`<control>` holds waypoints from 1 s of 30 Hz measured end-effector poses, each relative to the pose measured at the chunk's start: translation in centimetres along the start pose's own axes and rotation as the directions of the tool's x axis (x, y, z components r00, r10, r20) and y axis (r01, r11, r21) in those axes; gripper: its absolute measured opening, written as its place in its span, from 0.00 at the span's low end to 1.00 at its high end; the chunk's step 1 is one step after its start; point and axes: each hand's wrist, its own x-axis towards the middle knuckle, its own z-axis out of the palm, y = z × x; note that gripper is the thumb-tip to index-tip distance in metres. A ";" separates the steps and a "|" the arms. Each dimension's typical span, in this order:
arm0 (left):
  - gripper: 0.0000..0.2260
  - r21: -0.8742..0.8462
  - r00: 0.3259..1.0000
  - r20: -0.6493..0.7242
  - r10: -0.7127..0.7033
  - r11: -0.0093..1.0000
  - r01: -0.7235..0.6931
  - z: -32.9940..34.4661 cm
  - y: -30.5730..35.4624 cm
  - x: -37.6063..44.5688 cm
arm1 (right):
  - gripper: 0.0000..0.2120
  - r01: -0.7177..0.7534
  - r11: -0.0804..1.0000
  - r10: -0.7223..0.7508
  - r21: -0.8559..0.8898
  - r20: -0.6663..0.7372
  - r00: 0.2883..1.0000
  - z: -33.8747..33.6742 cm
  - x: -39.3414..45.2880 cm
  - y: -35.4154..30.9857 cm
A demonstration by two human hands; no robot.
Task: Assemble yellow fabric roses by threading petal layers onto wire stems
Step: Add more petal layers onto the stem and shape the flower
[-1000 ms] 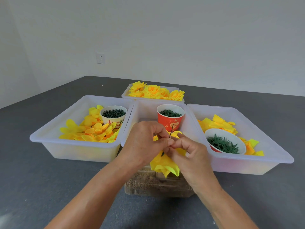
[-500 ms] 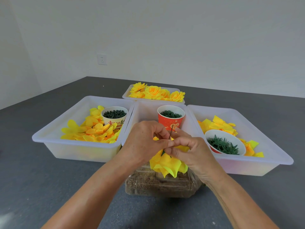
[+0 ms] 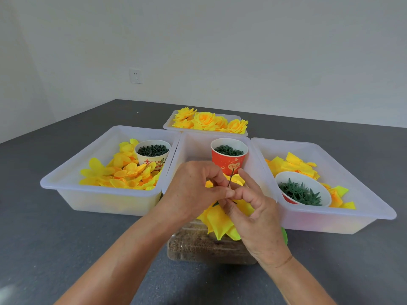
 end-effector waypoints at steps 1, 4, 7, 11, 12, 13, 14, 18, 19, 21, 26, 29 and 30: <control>0.14 -0.005 1.000 -0.003 -0.001 1.000 0.001 0.0 0.0 0.0 | 0.05 -0.007 1.000 0.007 -0.007 -0.015 1.000 0.1 -0.1 0.0; 0.13 -0.009 1.000 -0.001 -0.001 1.000 0.001 0.0 -0.1 0.0 | 0.06 -0.023 1.000 0.023 -0.004 -0.024 0.999 0.0 -0.2 0.1; 0.13 -0.004 1.000 0.010 -0.006 1.000 0.006 -0.1 -0.2 0.1 | 0.07 -0.036 0.999 0.036 -0.008 -0.024 0.999 0.1 -0.2 0.0; 0.11 0.013 0.998 0.037 -0.048 0.999 0.048 -0.3 0.1 0.1 | 0.10 -0.103 0.995 0.104 -0.013 0.074 0.992 -0.7 0.4 -1.0; 0.11 0.037 0.997 0.046 -0.058 0.998 0.056 -0.3 0.2 0.2 | 0.12 -0.139 0.990 0.141 -0.030 0.102 0.985 -1.0 0.5 -1.4; 0.10 0.065 0.996 0.057 -0.064 0.996 0.060 -0.4 0.3 0.3 | 0.14 -0.160 0.985 0.166 -0.057 0.108 0.980 -1.2 0.5 -1.8; 0.10 0.091 0.996 0.067 -0.065 0.994 0.059 -0.4 0.4 0.3 | 0.15 -0.165 0.982 0.173 -0.089 0.090 0.981 -1.3 0.4 -2.1; 0.08 0.122 0.995 0.075 -0.063 0.991 0.054 -0.4 0.6 0.6 | 0.04 -0.161 0.972 0.152 -0.169 -0.067 0.986 -0.8 -0.3 -2.8; 0.07 0.119 0.995 0.076 -0.065 0.991 0.056 -0.4 0.7 0.6 | 0.03 -0.163 0.964 0.141 -0.209 -0.113 0.984 -0.4 -0.4 -2.9; 0.07 0.111 0.995 0.073 -0.074 0.992 0.066 -0.3 0.7 0.6 | 0.07 -0.169 0.940 0.117 -0.296 -0.185 0.976 0.4 -0.4 -3.2; 0.10 0.102 0.991 0.067 -0.113 0.989 0.106 -0.3 0.9 0.6 | 0.11 -0.192 0.925 0.110 -0.327 -0.252 0.961 1.4 -0.4 -3.4; 0.12 0.112 0.992 0.052 -0.115 0.988 0.109 -0.2 1.0 0.7 | 0.11 -0.177 0.940 0.095 -0.292 -0.274 0.957 1.6 -0.6 -3.1; 0.12 0.116 0.992 0.051 -0.116 0.987 0.109 -0.3 1.1 0.7 | 0.11 -0.168 0.945 0.088 -0.281 -0.276 0.957 1.7 -0.7 -3.0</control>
